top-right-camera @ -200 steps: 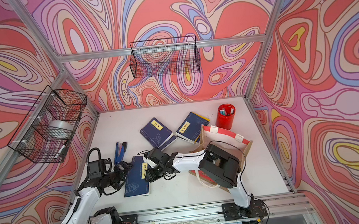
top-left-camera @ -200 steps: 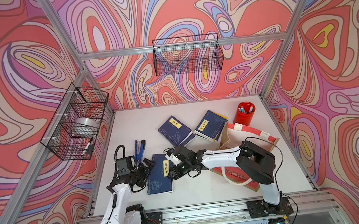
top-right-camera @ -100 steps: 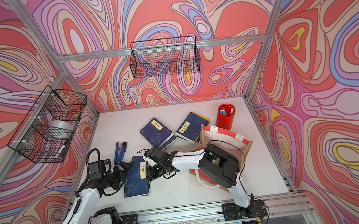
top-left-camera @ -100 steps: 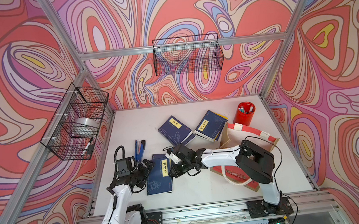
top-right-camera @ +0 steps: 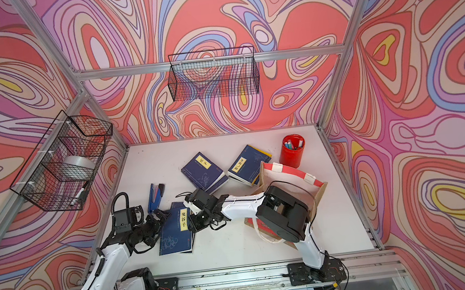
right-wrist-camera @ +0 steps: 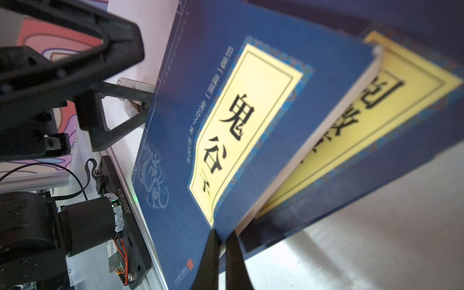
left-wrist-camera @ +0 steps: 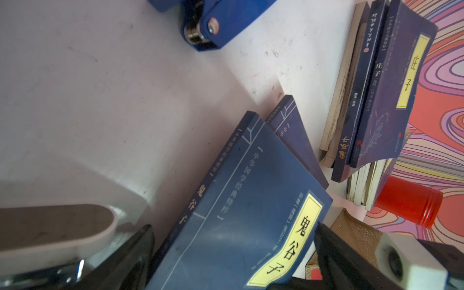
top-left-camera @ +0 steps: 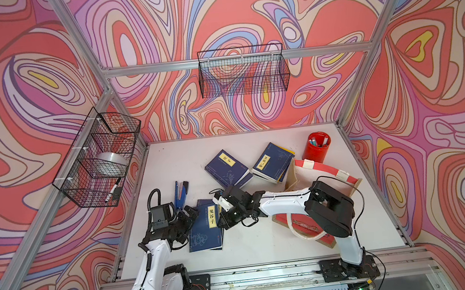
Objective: Put the books into the canvas bag
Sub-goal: Adjust the book on the book, then pick up the book from the book.
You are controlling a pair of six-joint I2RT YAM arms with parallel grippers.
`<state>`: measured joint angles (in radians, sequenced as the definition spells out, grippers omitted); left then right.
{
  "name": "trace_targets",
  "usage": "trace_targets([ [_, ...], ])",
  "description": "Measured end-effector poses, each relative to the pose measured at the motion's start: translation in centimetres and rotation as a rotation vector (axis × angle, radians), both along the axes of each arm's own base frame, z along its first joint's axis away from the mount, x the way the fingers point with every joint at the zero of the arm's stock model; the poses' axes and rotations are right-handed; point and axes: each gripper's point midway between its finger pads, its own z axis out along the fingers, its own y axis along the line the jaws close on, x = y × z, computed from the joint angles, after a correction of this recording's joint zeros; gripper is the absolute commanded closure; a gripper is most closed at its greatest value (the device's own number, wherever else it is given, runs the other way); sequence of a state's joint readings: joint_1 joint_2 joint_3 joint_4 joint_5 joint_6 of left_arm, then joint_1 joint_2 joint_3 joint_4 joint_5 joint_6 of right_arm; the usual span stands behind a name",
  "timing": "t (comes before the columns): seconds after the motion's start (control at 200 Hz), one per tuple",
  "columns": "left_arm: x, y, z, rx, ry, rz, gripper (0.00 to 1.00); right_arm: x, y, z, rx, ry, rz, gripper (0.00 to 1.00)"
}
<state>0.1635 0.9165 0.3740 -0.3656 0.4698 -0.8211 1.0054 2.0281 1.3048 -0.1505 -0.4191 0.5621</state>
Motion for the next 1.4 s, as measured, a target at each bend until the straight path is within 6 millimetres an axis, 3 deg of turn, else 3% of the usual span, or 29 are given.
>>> trace_targets([
  [0.321,0.0,-0.2,0.0,-0.014,0.001,-0.006,0.05,2.0,-0.5,-0.6,0.003,-0.013,-0.013,1.0],
  [0.536,-0.5,-0.2,-0.8,-0.011,0.028,-0.001,0.05,4.4,0.9,-0.8,0.02,-0.039,-0.02,1.0],
  [0.751,-1.0,-0.5,-1.4,-0.031,0.033,0.004,0.18,5.9,1.7,-0.8,0.028,-0.074,-0.033,1.0],
  [0.886,-1.7,-0.5,-1.5,-0.028,0.022,0.013,0.31,5.9,1.8,-0.8,0.03,-0.081,-0.028,1.0],
  [1.397,-1.7,-0.3,-0.2,-0.015,-0.03,0.033,0.59,6.0,1.8,-0.7,0.038,-0.094,-0.011,1.0],
])
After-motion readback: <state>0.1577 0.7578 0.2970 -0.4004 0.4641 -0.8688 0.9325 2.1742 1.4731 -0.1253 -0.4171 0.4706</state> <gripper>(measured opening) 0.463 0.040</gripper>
